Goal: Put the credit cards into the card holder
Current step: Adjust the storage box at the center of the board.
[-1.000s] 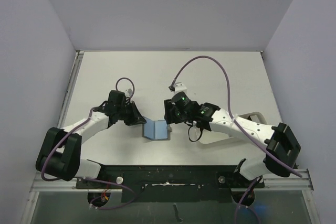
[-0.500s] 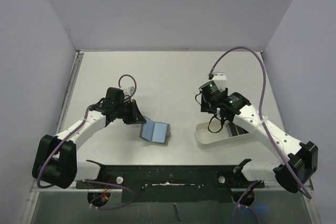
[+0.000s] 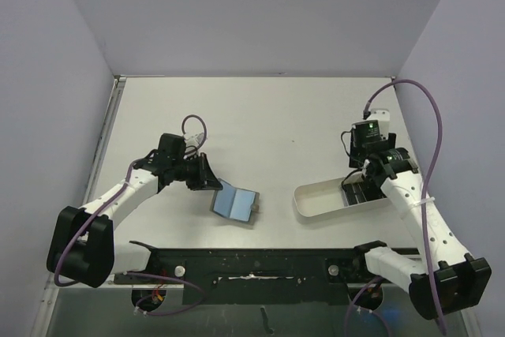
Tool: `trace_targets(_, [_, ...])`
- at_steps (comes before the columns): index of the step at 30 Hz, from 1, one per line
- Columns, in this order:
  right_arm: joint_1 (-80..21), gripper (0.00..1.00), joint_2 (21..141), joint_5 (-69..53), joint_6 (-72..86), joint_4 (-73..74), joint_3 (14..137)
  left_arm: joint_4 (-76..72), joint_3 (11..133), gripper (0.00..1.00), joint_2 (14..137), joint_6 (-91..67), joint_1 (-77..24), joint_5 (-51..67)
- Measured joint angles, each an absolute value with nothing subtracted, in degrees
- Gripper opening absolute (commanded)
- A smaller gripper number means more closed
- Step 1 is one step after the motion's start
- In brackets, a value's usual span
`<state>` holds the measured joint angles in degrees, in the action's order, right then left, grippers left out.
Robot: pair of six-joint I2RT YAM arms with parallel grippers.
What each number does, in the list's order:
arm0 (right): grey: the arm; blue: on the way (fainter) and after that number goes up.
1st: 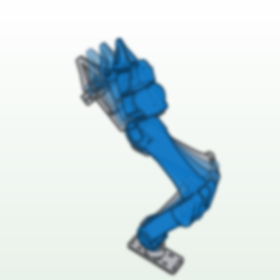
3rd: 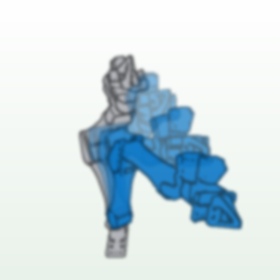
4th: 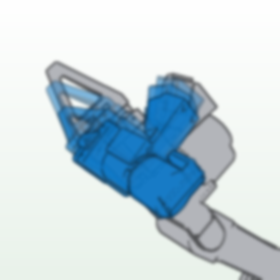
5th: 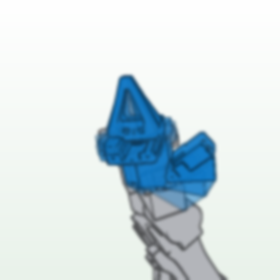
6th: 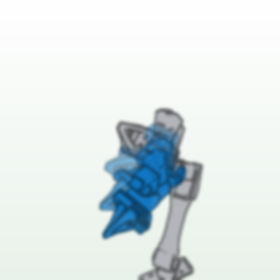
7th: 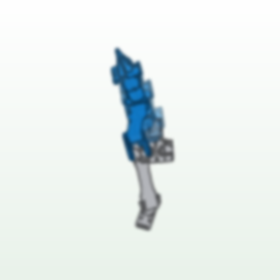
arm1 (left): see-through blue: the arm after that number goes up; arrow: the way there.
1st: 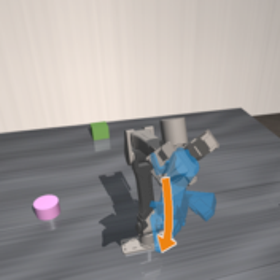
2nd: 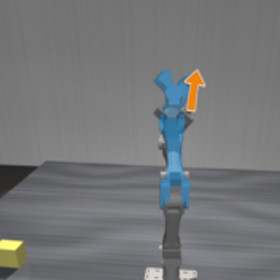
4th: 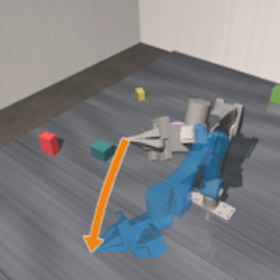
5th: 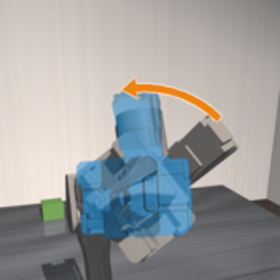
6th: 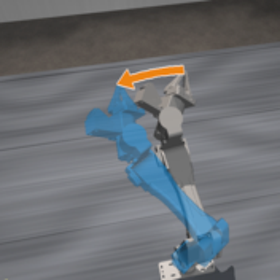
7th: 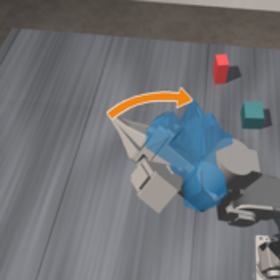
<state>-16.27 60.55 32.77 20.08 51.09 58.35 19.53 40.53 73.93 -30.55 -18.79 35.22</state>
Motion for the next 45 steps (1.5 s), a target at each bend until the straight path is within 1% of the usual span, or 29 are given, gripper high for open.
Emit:
trace_targets(5, [-8.03, 0.58, 62.72, 27.7, 9.45, 47.92, 58.35, 19.51, 40.53, 0.0, 73.93, -30.52, -18.81, 36.75])
trace_targets(10, [-7.38, 0.6, 67.66, 19.2, 0.27, 48.62, 58.35, 19.51, 40.51, 0.0, 73.93, -30.5, -18.81, 37.6])
trace_targets(13, [-9.21, 0.61, 68.29, 13.17, -5.43, 48.93, 58.33, 19.49, 40.51, 0.0, 73.93, -30.52, -18.81, 37.78])
trace_targets(19, [-20.36, 0.63, 68.2, 6.66, -15.22, 45.98, 56.53, 19.51, 40.47, 0.0, 73.93, -30.52, -18.81, 37.78])
trace_targets(26, [-20.49, 0.62, 73.41, 2.46, -22.63, 45.8, 56.51, 19.51, 40.42, 0.0, 73.93, -30.52, -18.81, 37.71])
trace_targets(32, [-21.3, 0.61, 73.52, -4.45, -28.23, 45.3, 55.86, 19.53, 40.36, 0.0, 73.93, -30.5, -18.81, 37.58])
trace_targets(37, [-23.51, 0.59, 73.63, -7.44, -31.22, 45.3, 54.98, 19.55, 40.23, 0.0, 73.93, -30.52, -19.03, 37.34])
trace_targets(43, [-24.18, 0.55, 75.22, -8.12, -34.41, 44.38, 54.59, 19.55, 40.21, 0.0, 73.93, -30.5, -19.05, 36.71])
trace_targets(45, [-24.93, 0.51, 76.55, -8.08, -35.48, 44.07, 54.33, 19.57, 40.21, 0.0, 73.93, -30.52, -19.05, 36.49])
